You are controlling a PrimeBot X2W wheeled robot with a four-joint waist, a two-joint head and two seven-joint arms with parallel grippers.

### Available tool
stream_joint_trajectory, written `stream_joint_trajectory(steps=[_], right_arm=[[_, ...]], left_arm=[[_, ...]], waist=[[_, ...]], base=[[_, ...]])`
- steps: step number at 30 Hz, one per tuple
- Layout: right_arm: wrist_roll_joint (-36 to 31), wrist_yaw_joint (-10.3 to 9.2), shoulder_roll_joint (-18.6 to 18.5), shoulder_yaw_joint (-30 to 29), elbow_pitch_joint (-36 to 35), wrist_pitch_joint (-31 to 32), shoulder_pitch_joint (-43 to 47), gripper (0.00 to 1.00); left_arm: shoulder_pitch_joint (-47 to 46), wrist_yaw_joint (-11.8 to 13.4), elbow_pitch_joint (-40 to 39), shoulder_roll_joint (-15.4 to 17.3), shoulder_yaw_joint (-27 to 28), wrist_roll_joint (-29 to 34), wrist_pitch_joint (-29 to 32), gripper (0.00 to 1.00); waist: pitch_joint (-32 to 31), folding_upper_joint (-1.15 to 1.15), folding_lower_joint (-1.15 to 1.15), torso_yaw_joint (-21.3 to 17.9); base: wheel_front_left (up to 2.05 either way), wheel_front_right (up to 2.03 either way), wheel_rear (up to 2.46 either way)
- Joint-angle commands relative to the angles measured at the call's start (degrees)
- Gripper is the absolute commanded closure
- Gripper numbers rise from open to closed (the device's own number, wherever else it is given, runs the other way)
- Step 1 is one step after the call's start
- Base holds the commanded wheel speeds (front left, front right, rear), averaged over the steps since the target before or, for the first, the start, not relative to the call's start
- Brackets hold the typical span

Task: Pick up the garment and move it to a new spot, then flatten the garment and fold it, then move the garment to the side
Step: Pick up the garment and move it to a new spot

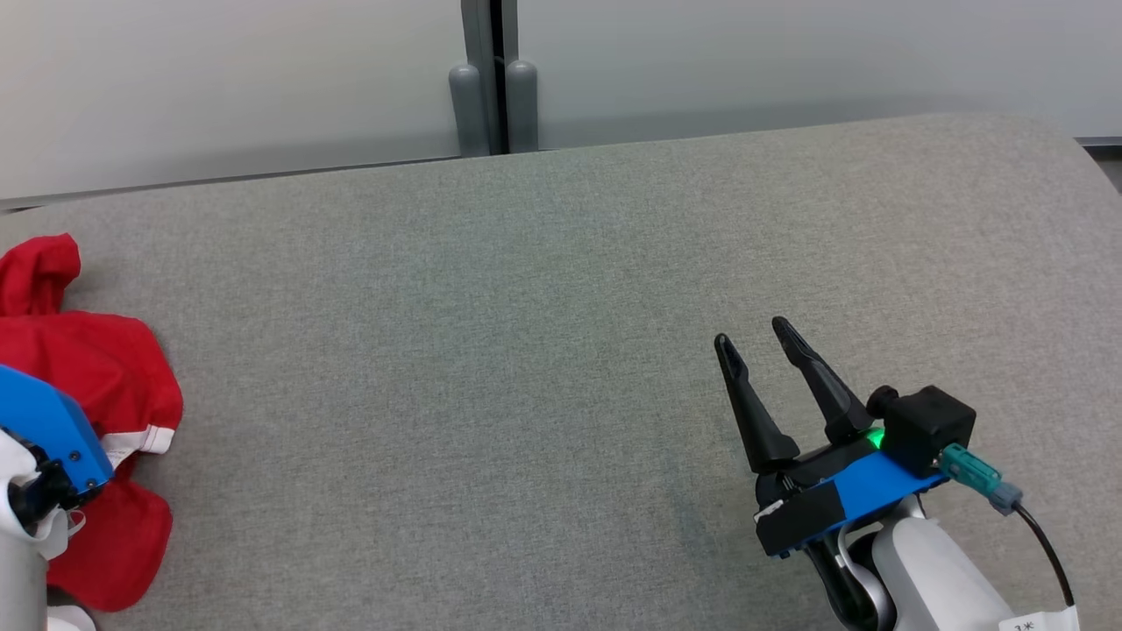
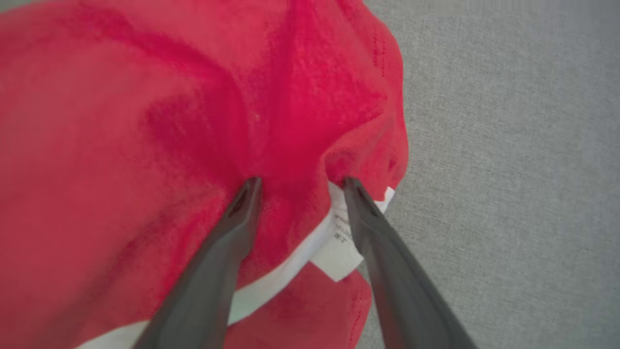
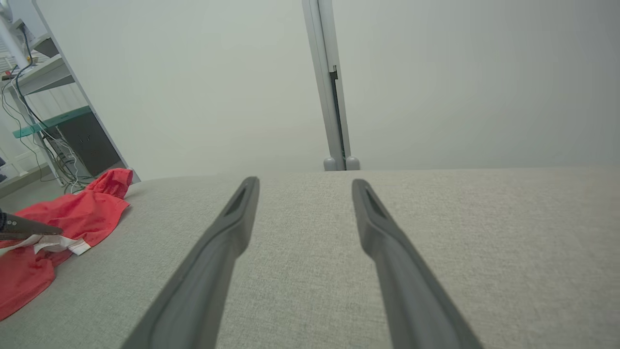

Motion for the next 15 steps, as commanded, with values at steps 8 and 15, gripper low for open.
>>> stream_joint_trajectory(steps=[8,15], right_arm=[[0.22,0.02,0.04,-0.54,0.49,-0.18,1.07,0.0],[0.15,0.02,0.09,-1.16,0.83,-0.18,2.72,0.0]], left_arm=[[-1.69,-2.48,2.2,0.8,-1.77,0.16,-4.6,1.0],[-2.85,-4.5,-2.68,0.65,-4.83,-0.3,-7.55,1.0]], waist=[[-2.83,-0.01,0.0,0.68],[-6.19,-0.01,0.0,1.78]], base=[[0.0,0.0,0.0],[0.0,0.0,0.0]])
